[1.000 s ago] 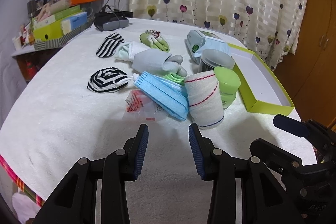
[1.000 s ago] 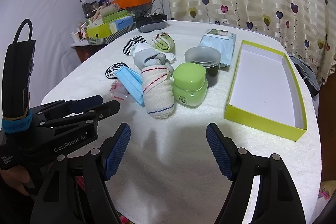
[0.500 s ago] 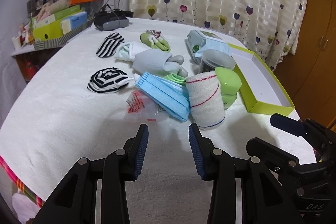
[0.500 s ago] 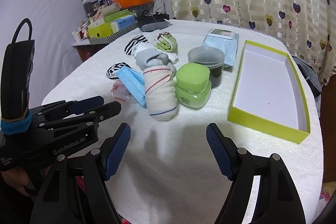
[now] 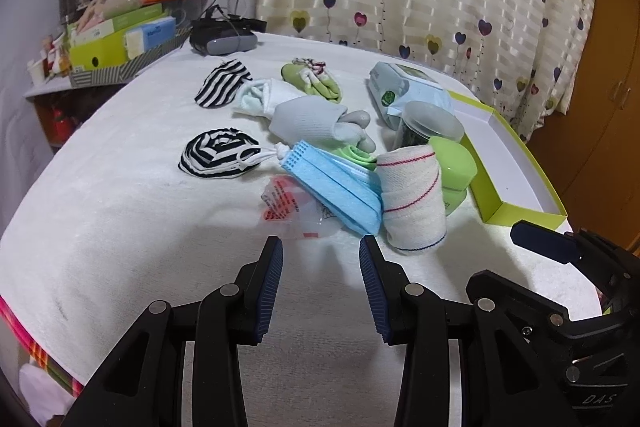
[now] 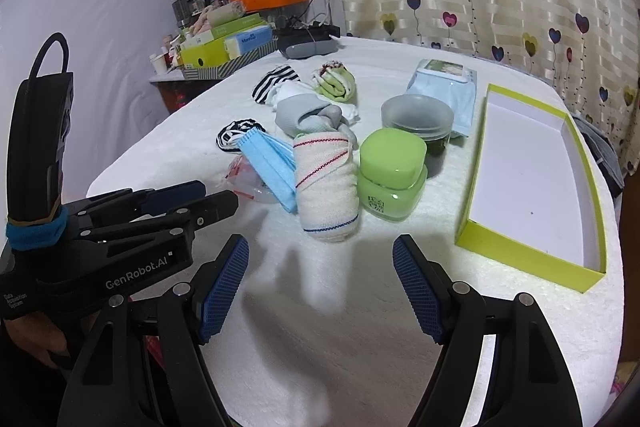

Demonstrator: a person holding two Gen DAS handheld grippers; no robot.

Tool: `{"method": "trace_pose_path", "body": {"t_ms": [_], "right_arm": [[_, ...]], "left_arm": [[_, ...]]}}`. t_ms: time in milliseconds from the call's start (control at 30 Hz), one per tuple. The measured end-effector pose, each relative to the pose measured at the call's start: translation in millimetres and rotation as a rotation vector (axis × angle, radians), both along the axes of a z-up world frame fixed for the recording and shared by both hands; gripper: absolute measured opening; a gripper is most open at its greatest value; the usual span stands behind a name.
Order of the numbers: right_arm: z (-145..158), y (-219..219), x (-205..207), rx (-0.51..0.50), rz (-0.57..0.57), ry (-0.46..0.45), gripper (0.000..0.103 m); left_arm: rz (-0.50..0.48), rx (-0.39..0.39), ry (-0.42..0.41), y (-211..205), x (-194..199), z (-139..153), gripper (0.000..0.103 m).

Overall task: Organize soft objects
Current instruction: 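Move the right gripper to the white red-striped rolled sock and close on it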

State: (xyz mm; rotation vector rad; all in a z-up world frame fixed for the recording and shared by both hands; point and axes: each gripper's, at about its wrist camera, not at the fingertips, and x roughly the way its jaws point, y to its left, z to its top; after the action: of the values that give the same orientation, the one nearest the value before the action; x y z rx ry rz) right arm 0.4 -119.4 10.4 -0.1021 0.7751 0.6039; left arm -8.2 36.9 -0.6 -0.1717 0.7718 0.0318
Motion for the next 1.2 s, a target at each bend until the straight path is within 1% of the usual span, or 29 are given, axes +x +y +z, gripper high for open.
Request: {"method": "trace_pose_path", "body": {"t_ms": [167,267,433,567,600,633,733,867,1067,1167,1200], "right_arm": [[-0.7,2.2,2.8,0.008,-0.001,0.013,0.075],[-1.8,4.9,4.7,-0.006,0.001,0.012,0.075],[-3.5,10.4,12.3,-0.011,0.01,0.009,0.075],[-6.4,15.1,18.9,-0.008,0.02,0.004,0.075],[-7.6,16.7,21.4,-0.01,0.023,0.003,0.072],[-8.3,18.0,23.4,-0.008,0.025,0.002,0.066],[-12.0,22.7,31.9,-0.013,0.031,0.01,0.054],[-18.6,25.4,42.2,-0.016,0.024,0.031,0.053],[-21.2,27.1,51.7,-0.012,0.013,0.039,0.053],[-21.6,29.6,53.9,-0.004,0.03,0.041,0.053],[-21.8,30.2,53.5,-0.009,0.035,0.038,0.045]], "left_arm": [[0.004,-0.008,0.005,3.4,0.9,-1.9,0.039],[0.005,-0.009,0.005,4.7,1.4,-2.4,0.039],[0.011,-0.031,-0.001,14.4,3.1,-4.1,0.039],[0.017,-0.064,-0.011,22.9,3.9,-3.1,0.039],[0.018,-0.072,-0.013,24.7,4.4,-3.3,0.039],[0.016,-0.08,-0.013,26.7,5.5,-3.0,0.039],[0.014,-0.106,-0.011,29.8,7.9,-4.2,0.039],[0.008,-0.134,-0.014,32.5,10.1,-4.6,0.039],[-0.011,-0.186,-0.029,33.0,12.2,-3.4,0.041],[-0.021,-0.206,-0.025,31.7,13.8,-4.4,0.041],[-0.026,-0.217,-0.022,31.1,14.8,-4.9,0.041]]}}
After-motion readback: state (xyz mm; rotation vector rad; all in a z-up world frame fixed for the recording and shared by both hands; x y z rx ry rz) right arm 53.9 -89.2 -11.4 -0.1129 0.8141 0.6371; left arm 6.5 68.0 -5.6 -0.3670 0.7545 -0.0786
